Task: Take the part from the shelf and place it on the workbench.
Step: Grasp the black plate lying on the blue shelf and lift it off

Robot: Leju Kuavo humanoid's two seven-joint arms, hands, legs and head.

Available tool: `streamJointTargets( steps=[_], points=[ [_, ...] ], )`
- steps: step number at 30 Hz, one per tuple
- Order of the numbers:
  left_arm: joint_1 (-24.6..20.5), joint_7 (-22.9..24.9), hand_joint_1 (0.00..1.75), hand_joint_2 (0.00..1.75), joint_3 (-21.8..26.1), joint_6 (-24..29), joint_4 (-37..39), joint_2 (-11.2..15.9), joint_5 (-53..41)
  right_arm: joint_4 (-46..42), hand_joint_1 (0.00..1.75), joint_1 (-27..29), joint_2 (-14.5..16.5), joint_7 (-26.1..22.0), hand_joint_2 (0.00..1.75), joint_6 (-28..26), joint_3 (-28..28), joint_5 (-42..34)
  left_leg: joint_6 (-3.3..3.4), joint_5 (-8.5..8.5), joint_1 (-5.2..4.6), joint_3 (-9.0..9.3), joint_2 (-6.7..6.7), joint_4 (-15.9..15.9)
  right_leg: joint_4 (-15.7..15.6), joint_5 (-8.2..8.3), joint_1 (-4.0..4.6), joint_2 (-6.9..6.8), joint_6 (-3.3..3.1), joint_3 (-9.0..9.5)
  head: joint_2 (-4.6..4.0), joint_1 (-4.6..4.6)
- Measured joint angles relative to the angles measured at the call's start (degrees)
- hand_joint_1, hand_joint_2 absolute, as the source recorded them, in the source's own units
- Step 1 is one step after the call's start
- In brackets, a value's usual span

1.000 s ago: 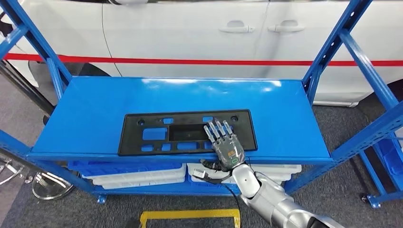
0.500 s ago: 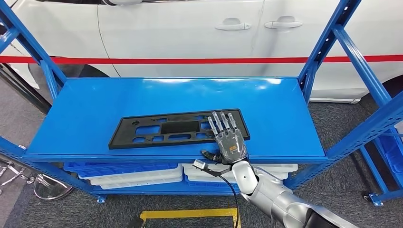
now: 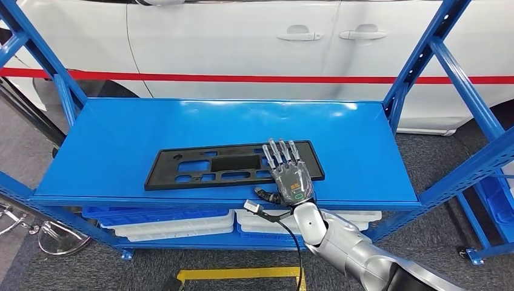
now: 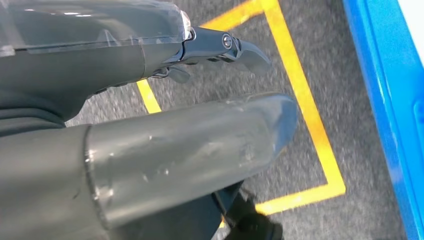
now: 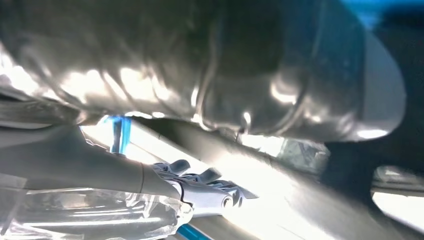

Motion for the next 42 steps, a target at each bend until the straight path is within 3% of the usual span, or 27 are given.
streamJointTargets(
  steps=[3, 4, 5, 6, 9, 11, 13, 15, 17, 19, 20, 21, 22, 23, 25, 30, 31, 34, 35, 36, 37, 39, 40, 42],
  points=[
    [-0.1, 0.0, 0.0, 0.0, 0.0, 0.0, 0.0, 0.0, 0.0, -0.1, 0.0, -0.1, -0.3, -0.2, 0.0, 0.4, -0.1, 0.0, 0.5, 0.19, 0.04, 0.1, 0.1, -0.3, 9.8, -5.06, -0.15, -0.03, 0.5, -4.63, 0.01, 0.01],
    [-0.1, 0.0, 0.0, 0.0, 0.0, 0.0, 0.0, 0.0, 0.0, -0.1, 0.0, 0.0, -0.3, -0.4, 0.0, 0.6, -0.2, 0.0, 0.53, 0.17, 0.02, 0.07, 0.1, -0.3, 12.7, -5.93, -0.21, -0.04, 0.64, -6.08, 0.01, 0.01],
    [-0.1, 0.0, 0.0, 0.0, 0.0, 0.0, 0.0, 0.0, 0.1, -0.1, 0.0, 0.0, -0.4, -0.5, 0.0, 0.7, -0.3, 0.0, 0.53, 0.13, 0.01, 0.06, 0.08, -0.2, 13.6, -5.67, -0.25, -0.05, 0.73, -6.66, 0.01, 0.01],
    [-0.1, 0.0, 0.0, 0.0, 0.0, 0.0, 0.0, 0.0, 0.2, -0.1, 0.0, 0.0, -0.5, -0.8, 0.0, 0.8, -0.4, 0.0, 0.51, 0.07, 0.02, 0.09, 0.04, -0.1, 12.4, -4.32, -0.31, -0.08, 0.76, -6.14, 0.0, 0.01],
    [-0.1, 0.0, 0.0, 0.0, -0.2, 0.0, 0.0, -0.2, 0.4, -0.1, 0.0, -0.4, -0.7, -2.2, 0.0, 0.6, -1.2, 0.0, 0.05, -0.34, -0.07, 0.12, -0.11, 0.4, 1.8, 1.02, -0.3, -0.14, 0.3, -1.25, 0.0, 0.01],
    [-0.2, 0.0, 0.0, 0.0, -0.4, 0.0, 0.0, -0.3, 0.6, -0.1, 0.0, -0.4, -0.7, -3.2, 0.0, 0.3, -1.8, 0.0, -0.5, -0.52, -0.24, -0.12, -0.15, 0.6, -1.3, 1.65, -0.05, -0.09, -0.17, 0.06, 0.0, 0.0],
    [-0.2, 0.0, 0.0, 0.0, -0.4, 0.0, 0.0, -0.3, 0.7, 0.0, 0.03, -0.3, -0.8, -3.9, 0.0, 0.0, -2.2, 0.0, -1.07, -0.58, -0.32, -0.17, -0.15, 0.6, -1.5, 1.67, -0.01, 0.01, -0.65, 0.04, 0.0, -0.01],
    [-0.2, 0.0, 0.0, 0.0, -0.5, 0.0, 0.0, -0.3, 0.8, 0.1, 0.89, -0.3, -0.8, -4.4, 0.0, -0.3, -2.4, 0.0, -1.68, -1.78, -0.23, -0.69, -0.11, 2.0, -1.9, 1.87, -0.31, -0.01, -1.36, 0.26, 0.0, -0.01],
    [-0.3, 0.0, 0.0, 0.0, -0.6, 0.0, 0.0, -0.3, 0.9, 0.2, 1.71, -0.3, -0.7, -5.3, 0.0, -0.6, -2.7, 0.0, -2.26, -4.98, -0.05, -3.21, -0.08, 7.7, -2.1, 1.94, -0.46, -0.13, -1.93, 0.45, 0.0, -0.01],
    [-0.2, 0.0, 0.0, 0.0, -0.7, 0.0, 0.0, -0.3, 1.0, 0.5, 1.73, -0.1, -0.6, -6.0, 0.0, -0.8, -3.0, 0.0, -2.66, -7.86, 0.06, -6.66, -0.06, 14.8, -2.1, 1.86, -0.38, -0.23, -2.16, 0.44, 0.0, -0.01],
    [-0.1, 0.0, 0.0, 0.0, -0.8, 0.0, 0.0, -0.3, 1.0, 0.6, 1.74, 0.0, -0.6, -6.2, 0.0, -0.8, -3.1, 0.0, -2.75, -7.95, 0.08, -7.52, -0.06, 16.5, -2.0, 1.82, -0.34, -0.25, -2.19, 0.45, 0.0, -0.02],
    [-0.1, 0.0, 0.0, 0.0, -0.8, 0.0, 0.0, -0.3, 1.0, 0.7, 1.75, 0.1, -0.6, -6.3, 0.0, -0.9, -3.2, 0.0, -2.74, -6.97, 0.09, -7.39, -0.05, 16.0, -2.0, 1.77, -0.31, -0.22, -2.19, 0.49, 0.0, -0.02],
    [-0.1, 0.0, 0.0, 0.0, -0.9, 0.0, 0.0, -0.3, 1.0, 0.8, 1.75, 0.1, -0.6, -6.3, 0.0, -0.9, -3.3, 0.0, -2.62, -5.08, 0.09, -6.16, -0.05, 13.3, -1.9, 1.69, -0.31, -0.17, -2.12, 0.58, 0.01, -0.02],
    [-0.1, 0.0, 0.0, 0.0, -0.9, 0.0, 0.0, -0.3, 1.0, 0.9, 1.75, 0.1, -0.5, -6.4, 0.0, -0.9, -3.3, 0.0, -2.4, -2.93, 0.08, -4.28, -0.04, 9.3, -1.8, 1.59, -0.3, -0.13, -2.0, 0.68, 0.01, -0.02],
    [-0.2, 0.0, 0.0, 0.0, -1.0, 0.1, 0.0, -0.3, 1.1, 0.9, 1.75, 0.0, -0.5, -6.5, 0.0, -1.1, -3.5, 0.0, -1.9, -0.62, -0.12, -1.09, -0.06, 2.7, -1.6, 1.41, -0.11, -0.04, -1.57, 0.67, 0.01, -0.01],
    [-0.2, 0.0, 0.0, 0.0, -1.1, 0.3, 0.0, -0.3, 1.3, 1.0, 1.75, 0.1, -0.6, -7.3, 0.0, -1.7, -4.0, 0.0, -0.26, -0.02, -0.1, -0.09, -0.09, 0.1, -1.1, 0.84, -0.06, -0.02, -0.01, 0.33, 0.0, 0.0],
    [-0.2, -0.1, 0.0, 0.0, -1.2, 0.3, 0.0, -0.3, 1.3, 1.0, 1.75, 0.1, -0.7, -7.4, 0.0, -1.9, -4.2, 0.0, 0.12, 0.19, 0.05, 0.04, -0.05, -0.3, 0.7, -0.38, -0.07, -0.03, 0.2, -0.43, 0.0, 0.01],
    [-0.2, -0.1, 0.0, 0.0, -1.2, 0.5, 0.0, -0.3, 1.6, 1.1, 1.75, 0.5, -1.2, -7.7, 0.0, -2.2, -4.5, 0.0, 0.57, 0.29, 0.0, 0.03, 0.04, -0.4, 10.6, -5.27, -0.2, -0.07, 0.58, -5.15, 0.0, 0.01],
    [-0.2, -0.1, 0.0, 0.0, -1.2, 0.5, 0.0, -0.3, 1.6, 1.1, 1.75, 0.8, -1.3, -7.9, 0.0, -2.3, -4.6, 0.0, 0.59, 0.26, -0.03, 0.02, 0.02, -0.3, 12.7, -5.66, -0.24, -0.08, 0.68, -6.21, 0.0, 0.01],
    [-0.2, -0.1, 0.0, 0.0, -1.2, 0.5, 0.0, -0.3, 1.7, 1.1, 1.75, 0.9, -1.5, -7.9, 0.0, -2.4, -4.7, 0.0, 0.59, 0.2, -0.03, 0.02, -0.01, -0.2, 12.8, -4.92, -0.3, -0.09, 0.73, -6.33, 0.01, 0.01],
    [-0.2, -0.1, 0.0, 0.0, -1.2, 0.5, 0.0, -0.3, 1.7, 1.0, 1.75, 1.0, -1.6, -8.0, 0.0, -2.4, -4.8, 0.0, 0.56, 0.1, -0.03, 0.06, -0.05, -0.1, 10.7, -3.22, -0.36, -0.11, 0.71, -5.38, 0.01, 0.01],
    [-0.2, -0.2, 0.0, 0.0, -1.2, 0.5, 0.0, -0.3, 1.8, 0.9, 1.75, 0.9, -1.8, -8.3, 0.0, -2.6, -5.3, 0.0, 0.29, -0.2, -0.07, 0.14, -0.15, 0.2, 3.5, 0.51, -0.39, -0.16, 0.4, -1.85, 0.01, 0.02],
    [-0.3, -0.2, 0.0, 0.0, -1.2, 0.5, 0.0, -0.3, 1.8, 0.7, 1.75, 0.9, -1.9, -8.5, 0.0, -2.6, -5.5, 0.0, 0.07, -0.34, -0.16, 0.08, -0.2, 0.4, 0.6, 1.51, -0.29, -0.12, 0.16, -0.51, 0.0, 0.01],
    [-0.3, -0.3, 0.0, 0.0, -1.2, 0.5, 0.0, -0.3, 1.8, 0.4, 1.75, 1.0, -2.1, -8.7, 0.0, -2.6, -5.9, 0.0, -0.51, -0.44, -0.26, -0.06, -0.23, 0.6, -1.4, 1.62, 0.04, 0.0, -0.29, 0.29, 0.01, 0.0]
  ],
)
